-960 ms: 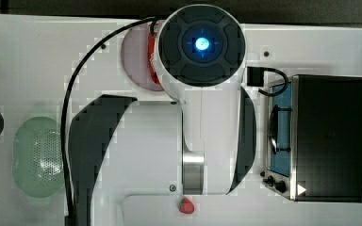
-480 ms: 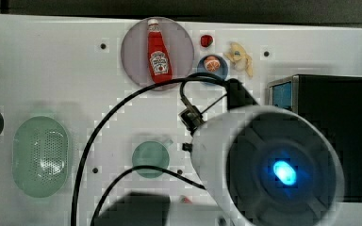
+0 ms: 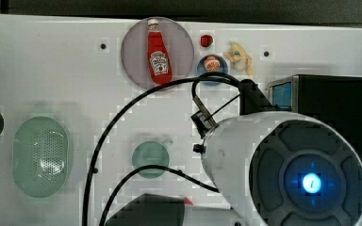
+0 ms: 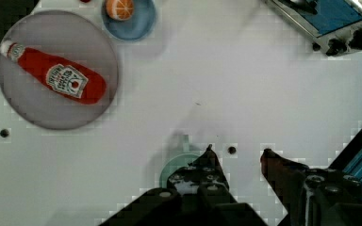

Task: Flap open oven.

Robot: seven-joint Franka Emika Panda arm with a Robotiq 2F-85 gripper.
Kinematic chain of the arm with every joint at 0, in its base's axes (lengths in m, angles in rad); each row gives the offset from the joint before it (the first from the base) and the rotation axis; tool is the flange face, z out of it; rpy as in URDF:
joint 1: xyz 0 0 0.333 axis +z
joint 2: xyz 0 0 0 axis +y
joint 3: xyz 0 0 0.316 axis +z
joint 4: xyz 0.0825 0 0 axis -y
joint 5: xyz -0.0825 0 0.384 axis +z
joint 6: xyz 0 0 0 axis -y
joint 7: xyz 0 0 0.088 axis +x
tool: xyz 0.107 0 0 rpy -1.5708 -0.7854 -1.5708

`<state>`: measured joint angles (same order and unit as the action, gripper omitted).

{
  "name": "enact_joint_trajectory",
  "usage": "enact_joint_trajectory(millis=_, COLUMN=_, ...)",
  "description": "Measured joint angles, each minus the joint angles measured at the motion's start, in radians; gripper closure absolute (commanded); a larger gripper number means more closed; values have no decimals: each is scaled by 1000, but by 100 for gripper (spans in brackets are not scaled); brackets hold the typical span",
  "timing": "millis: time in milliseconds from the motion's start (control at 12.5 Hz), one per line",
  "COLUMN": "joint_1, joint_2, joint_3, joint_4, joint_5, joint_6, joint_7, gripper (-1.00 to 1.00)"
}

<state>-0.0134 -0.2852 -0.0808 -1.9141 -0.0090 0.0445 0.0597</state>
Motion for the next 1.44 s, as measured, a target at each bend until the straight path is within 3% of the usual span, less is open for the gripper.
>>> enact_joint_trajectory(millis=80, joint_1=1, joint_2=10, joint_3=-3, joint_4=-4, joint_5=2, joint_6=0, joint_7=0, gripper=65)
enact_joint_trajectory(millis=560, joint_1=13, joint_2=61, joint_3=-121, joint_4=-135, joint_5=-21, joint_6=39, joint_7=-75, gripper=65)
enact_joint_trajectory(millis=720, joint_1=9, joint_2=80, joint_3=-164, joint_4=-162, joint_5=-40, joint_6=118, joint_7=-178, gripper=65)
enact_joint_trajectory(millis=960, joint_1=0, joint_2=103, joint_3=-205, joint_4=-213, joint_5=-170, joint_6=243, joint_7=-367, gripper=65)
enact_joint_trajectory(millis=1200, joint_1=-8, joint_2=110, joint_3=-268, joint_4=-313, joint_5=-193, joint_6=387, joint_7=-564, gripper=65)
enact_joint_trajectory(millis=1440, joint_1=-13, joint_2=152, joint_3=-332, joint_4=-344, joint_5=-199, joint_6=494, joint_7=-794, gripper=65)
